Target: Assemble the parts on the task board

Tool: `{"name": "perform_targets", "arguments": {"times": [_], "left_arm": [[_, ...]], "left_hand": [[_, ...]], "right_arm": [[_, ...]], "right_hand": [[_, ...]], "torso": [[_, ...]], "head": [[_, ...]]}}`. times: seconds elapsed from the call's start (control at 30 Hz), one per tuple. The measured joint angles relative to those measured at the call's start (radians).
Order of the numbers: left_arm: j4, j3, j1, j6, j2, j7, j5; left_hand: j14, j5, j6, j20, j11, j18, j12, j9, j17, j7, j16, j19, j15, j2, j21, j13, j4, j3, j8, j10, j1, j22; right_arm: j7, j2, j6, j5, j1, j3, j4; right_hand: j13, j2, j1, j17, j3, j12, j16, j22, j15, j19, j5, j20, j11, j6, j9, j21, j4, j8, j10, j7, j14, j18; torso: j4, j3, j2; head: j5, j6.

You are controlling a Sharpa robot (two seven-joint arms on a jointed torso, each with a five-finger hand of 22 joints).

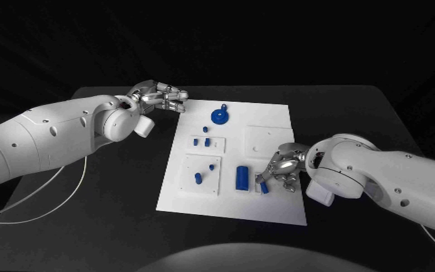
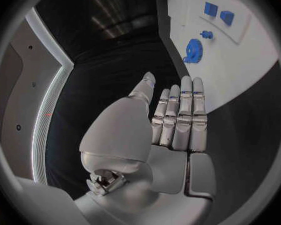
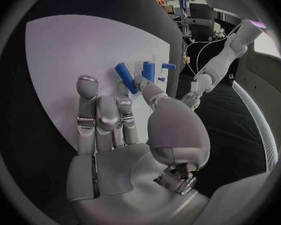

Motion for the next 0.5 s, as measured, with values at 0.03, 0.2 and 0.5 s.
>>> {"name": "perform_targets", "arguments": {"times": [0.03,0.2,0.5], "left_arm": [[0.000,0.000,0.000,0.000,0.000,0.000,0.000],[0.000,0.000,0.000,0.001,0.000,-0.001,0.000],[-0.001,0.000,0.000,0.002,0.001,-0.002,0.000]], "left_hand": [[0.000,0.000,0.000,0.000,0.000,0.000,0.000,0.000,0.000,0.000,0.000,0.000,0.000,0.000,0.000,0.000,0.000,0.000,0.000,0.000,0.000,0.000],[0.000,0.000,0.000,0.000,0.000,0.000,0.000,0.000,0.000,0.000,0.000,0.000,0.000,0.000,0.000,0.000,0.000,0.000,0.000,0.000,0.000,0.000],[0.000,0.000,0.000,0.000,0.000,0.000,0.000,0.000,0.000,0.000,0.000,0.000,0.000,0.000,0.004,0.000,0.000,0.000,0.000,0.000,0.000,-0.004]], "right_arm": [[0.000,0.000,0.000,-0.001,0.000,0.000,0.000],[0.000,0.000,0.001,-0.003,0.000,0.000,0.001],[0.000,0.003,0.003,-0.011,0.000,-0.001,-0.002]], "right_hand": [[0.000,0.006,0.006,0.000,-0.004,0.000,0.000,0.000,0.000,0.000,0.000,0.000,-0.001,0.000,0.000,0.001,0.004,0.000,0.001,0.000,0.000,0.000],[0.003,0.011,0.011,0.004,-0.019,0.004,0.005,-0.002,0.000,0.000,-0.029,0.000,-0.002,0.000,-0.004,0.008,0.019,0.000,0.002,0.000,0.000,0.000],[0.007,0.022,0.000,0.010,-0.027,0.008,0.016,-0.002,0.000,0.000,-0.097,0.000,-0.006,0.007,-0.010,0.022,0.061,0.000,0.009,-0.003,0.000,0.000]], "torso": [[0.0000,0.0000,0.000],[0.0001,0.0000,0.000],[0.0004,-0.0001,0.000]], "head": [[0.000,0.000],[0.000,0.000],[0.001,-0.001]]}}
